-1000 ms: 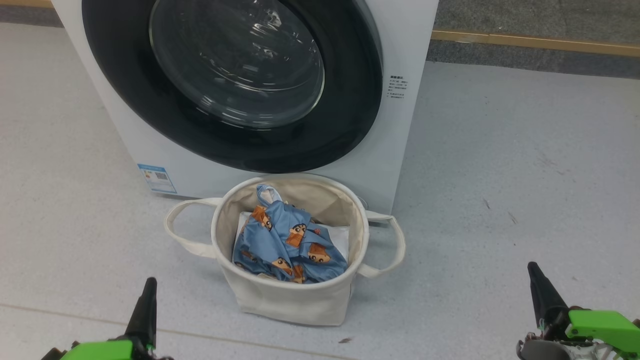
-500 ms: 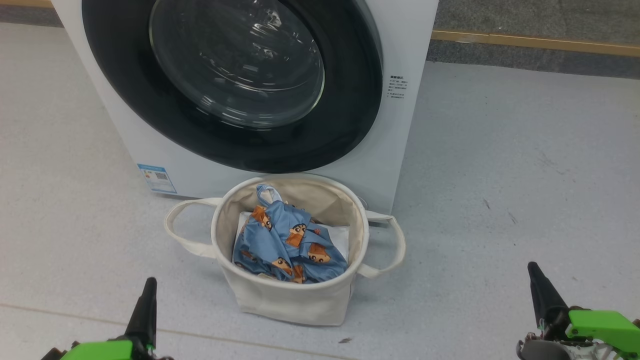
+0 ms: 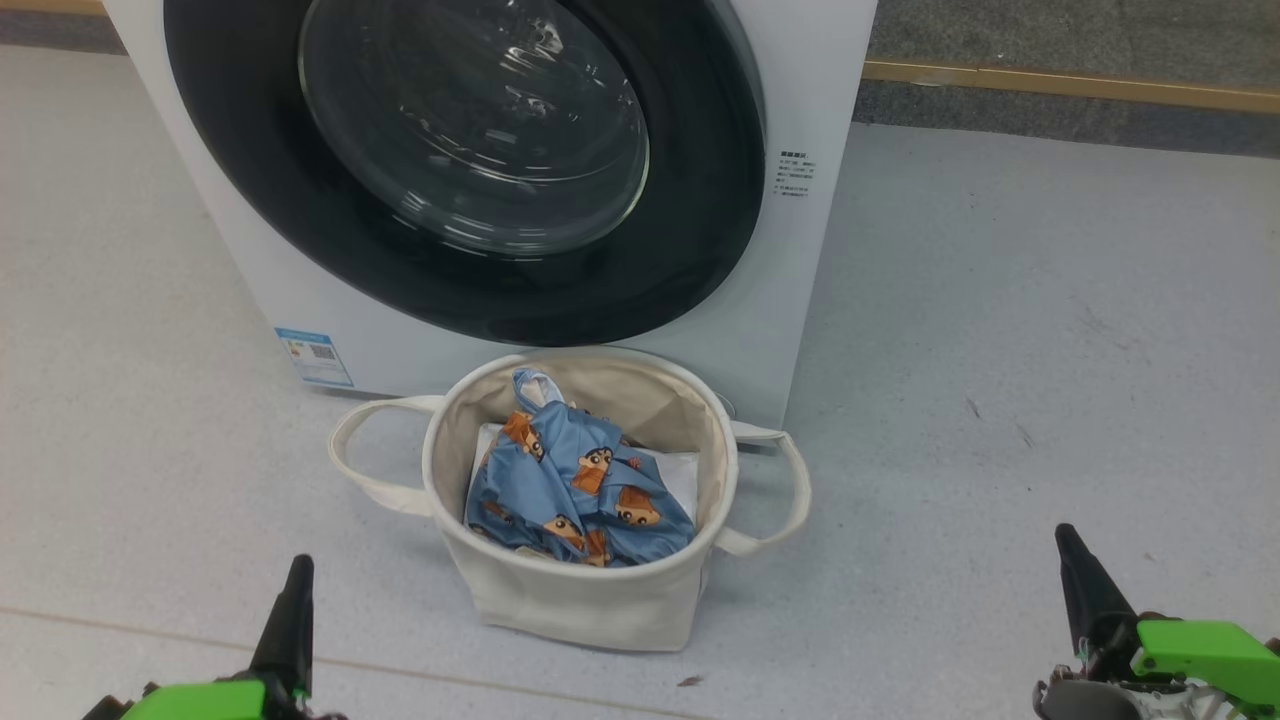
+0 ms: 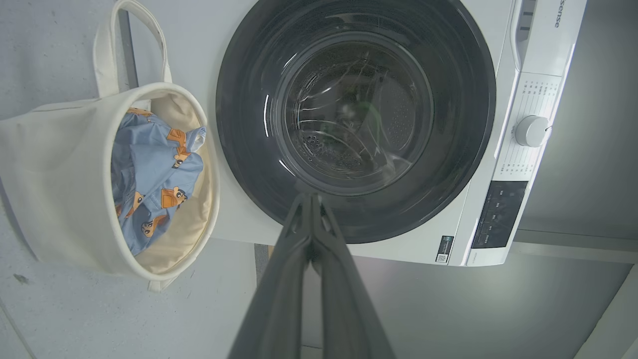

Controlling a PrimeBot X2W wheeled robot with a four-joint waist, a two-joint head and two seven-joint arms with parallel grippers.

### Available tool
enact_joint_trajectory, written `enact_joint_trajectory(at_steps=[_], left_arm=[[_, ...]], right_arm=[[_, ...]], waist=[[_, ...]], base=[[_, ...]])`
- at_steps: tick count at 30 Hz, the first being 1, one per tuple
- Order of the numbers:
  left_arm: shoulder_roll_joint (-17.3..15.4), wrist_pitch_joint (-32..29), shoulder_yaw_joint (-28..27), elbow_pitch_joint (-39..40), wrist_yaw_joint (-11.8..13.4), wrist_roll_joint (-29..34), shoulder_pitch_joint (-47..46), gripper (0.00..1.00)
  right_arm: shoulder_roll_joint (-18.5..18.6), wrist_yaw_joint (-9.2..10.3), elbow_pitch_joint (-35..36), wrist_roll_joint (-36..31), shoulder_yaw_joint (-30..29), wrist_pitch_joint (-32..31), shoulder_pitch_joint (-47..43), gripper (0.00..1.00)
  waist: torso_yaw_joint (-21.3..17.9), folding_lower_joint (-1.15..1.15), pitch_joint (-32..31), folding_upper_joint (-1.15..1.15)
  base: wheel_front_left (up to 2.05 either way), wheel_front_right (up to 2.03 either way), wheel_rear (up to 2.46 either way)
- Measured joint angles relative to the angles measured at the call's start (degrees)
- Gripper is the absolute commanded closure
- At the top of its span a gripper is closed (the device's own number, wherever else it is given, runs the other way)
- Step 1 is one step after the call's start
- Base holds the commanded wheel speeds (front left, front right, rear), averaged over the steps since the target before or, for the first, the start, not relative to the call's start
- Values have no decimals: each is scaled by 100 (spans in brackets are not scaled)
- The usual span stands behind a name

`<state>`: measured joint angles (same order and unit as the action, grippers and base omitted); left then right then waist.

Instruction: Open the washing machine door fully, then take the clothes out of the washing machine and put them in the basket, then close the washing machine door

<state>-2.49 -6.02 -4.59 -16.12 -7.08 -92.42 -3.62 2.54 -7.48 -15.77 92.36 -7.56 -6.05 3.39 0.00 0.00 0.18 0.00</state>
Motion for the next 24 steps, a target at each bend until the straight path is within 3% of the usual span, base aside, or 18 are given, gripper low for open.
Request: enact_joint_trajectory(at_steps=[24], left_arm=[[0, 0, -1, 0, 0, 0, 0, 100]], right_arm=[[-1, 0, 0, 0, -1, -1, 0, 100]], waist=[[0, 0, 0, 0]], base=[[0, 0, 0]])
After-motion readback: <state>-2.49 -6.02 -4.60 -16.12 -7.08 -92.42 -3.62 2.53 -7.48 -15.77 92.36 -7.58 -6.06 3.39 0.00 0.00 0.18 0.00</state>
